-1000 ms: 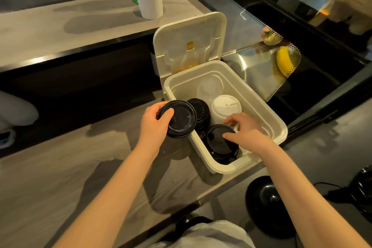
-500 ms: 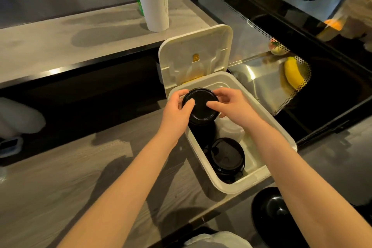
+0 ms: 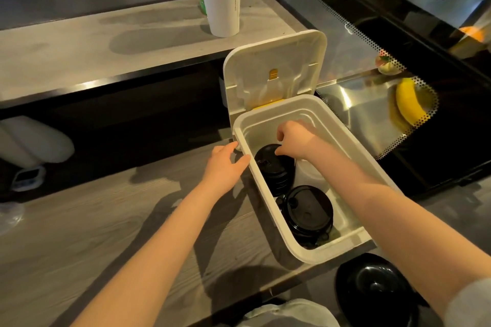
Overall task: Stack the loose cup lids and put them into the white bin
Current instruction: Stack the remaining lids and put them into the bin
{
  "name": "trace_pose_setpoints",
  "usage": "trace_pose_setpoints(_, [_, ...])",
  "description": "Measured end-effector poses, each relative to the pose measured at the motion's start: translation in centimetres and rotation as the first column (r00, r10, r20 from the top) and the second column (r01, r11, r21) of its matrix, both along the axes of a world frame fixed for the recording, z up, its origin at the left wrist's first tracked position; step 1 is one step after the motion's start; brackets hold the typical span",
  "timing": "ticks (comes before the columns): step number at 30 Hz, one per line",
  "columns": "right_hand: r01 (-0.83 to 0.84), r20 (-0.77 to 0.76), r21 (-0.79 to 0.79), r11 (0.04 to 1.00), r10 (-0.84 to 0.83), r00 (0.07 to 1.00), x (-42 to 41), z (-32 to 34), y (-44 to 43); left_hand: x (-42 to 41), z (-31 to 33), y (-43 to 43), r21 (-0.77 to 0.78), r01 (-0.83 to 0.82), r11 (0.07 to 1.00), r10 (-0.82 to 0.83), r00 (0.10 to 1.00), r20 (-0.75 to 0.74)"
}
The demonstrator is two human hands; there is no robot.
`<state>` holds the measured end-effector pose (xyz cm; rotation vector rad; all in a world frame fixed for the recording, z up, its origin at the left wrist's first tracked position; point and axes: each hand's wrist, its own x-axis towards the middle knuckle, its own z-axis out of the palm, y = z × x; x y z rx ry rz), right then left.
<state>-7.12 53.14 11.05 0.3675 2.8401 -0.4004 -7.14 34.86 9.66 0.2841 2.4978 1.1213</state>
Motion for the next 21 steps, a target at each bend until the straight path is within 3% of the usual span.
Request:
trace_pose_setpoints(3, [-0.089,-0.024,0.146,0.985,0.094,0.995,0.7,-0.3,-0.1,-0.1,0.0,-0.1,-0.019,0.015,1.0,-0.015,1.0,-0.014])
trace_pose_setpoints(6, [-0.185,-0.094,0.093,0.978,0.194,0.976,1.4,-0.5,0.2,-0.2,-0.2,-0.1,-0.056,0.039,0.998,-0.041,0.998,-0.038])
trace_pose_setpoints(10, [-0.337,0.024,0.119,0.934,0.337,0.941,2.3,-0.7,0.4,-0.5,-0.3,-0.2,-0.095,0.06,0.994,-0.065,0.996,-0.058])
trace_pose_setpoints(16, [-0.321,0.021,0.18,0.93,0.322,0.946,2.3,0.1,-0.6,-0.8,0.6,-0.9,-0.186,0.138,0.973,-0.156,0.984,-0.082])
trace_pose_setpoints(21, [-0.243,-0.187,0.12,0.963,0.262,0.947,2.0,3.5,-3.2,-1.7,3.3,-4.1,-0.413,0.171,0.894,-0.302,0.912,-0.276])
